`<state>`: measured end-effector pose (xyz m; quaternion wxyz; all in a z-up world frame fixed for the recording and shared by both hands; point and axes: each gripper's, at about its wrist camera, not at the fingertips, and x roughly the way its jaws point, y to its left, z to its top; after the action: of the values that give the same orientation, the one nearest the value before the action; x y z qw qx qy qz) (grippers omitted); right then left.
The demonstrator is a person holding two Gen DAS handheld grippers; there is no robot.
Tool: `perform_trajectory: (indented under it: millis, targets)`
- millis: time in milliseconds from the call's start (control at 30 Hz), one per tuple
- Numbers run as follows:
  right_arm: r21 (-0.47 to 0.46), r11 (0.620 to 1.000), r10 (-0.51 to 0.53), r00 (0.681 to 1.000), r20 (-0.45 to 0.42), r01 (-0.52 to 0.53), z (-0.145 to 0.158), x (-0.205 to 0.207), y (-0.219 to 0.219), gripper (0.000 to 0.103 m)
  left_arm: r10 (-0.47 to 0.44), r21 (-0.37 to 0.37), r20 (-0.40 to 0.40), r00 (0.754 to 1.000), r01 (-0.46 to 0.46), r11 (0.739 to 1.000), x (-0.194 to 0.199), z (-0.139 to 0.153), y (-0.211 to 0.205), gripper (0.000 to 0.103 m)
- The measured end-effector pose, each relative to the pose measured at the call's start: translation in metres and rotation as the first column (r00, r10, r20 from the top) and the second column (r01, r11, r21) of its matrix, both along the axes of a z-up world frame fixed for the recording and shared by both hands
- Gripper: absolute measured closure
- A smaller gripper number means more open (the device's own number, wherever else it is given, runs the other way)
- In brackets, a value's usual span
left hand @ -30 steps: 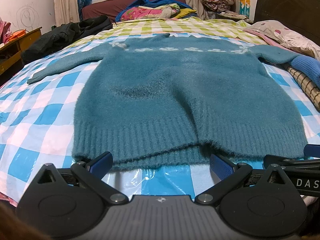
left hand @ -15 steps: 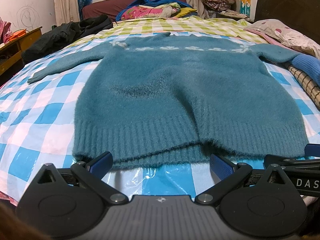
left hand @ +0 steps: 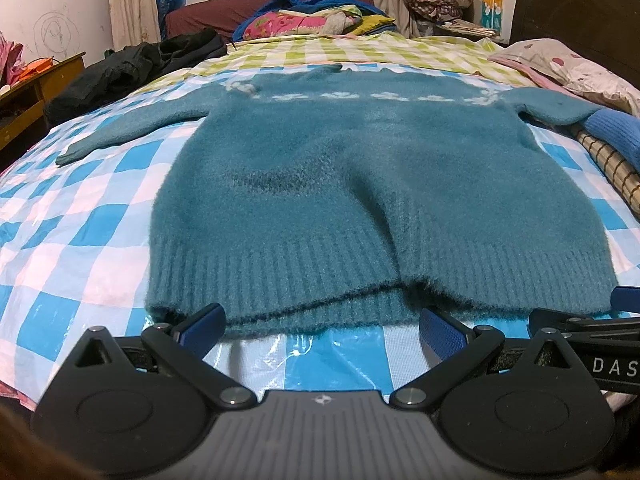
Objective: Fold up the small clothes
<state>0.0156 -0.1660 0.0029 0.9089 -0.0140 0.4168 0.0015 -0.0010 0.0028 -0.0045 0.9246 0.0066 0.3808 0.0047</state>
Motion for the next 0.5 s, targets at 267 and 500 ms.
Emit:
perform_trajectory:
  millis: [267, 500]
  targets:
    - [-0.007, 1.0, 0.001, 1.0, 0.0, -0.001, -0.0002, -0.0014, -0.0014, 0.011, 0.001, 0.006, 0.0, 1.0, -0.001, 1.0, 0.0001, 0.0007, -0.0014, 0.0]
    - [-0.021, 1.0, 0.003, 1.0, -0.002, -0.003, 0.0, 0.001, 0.0002, 0.011, 0.001, 0.004, -0.001, 1.0, -0.001, 1.0, 0.0004, 0.001, -0.0013, 0.0]
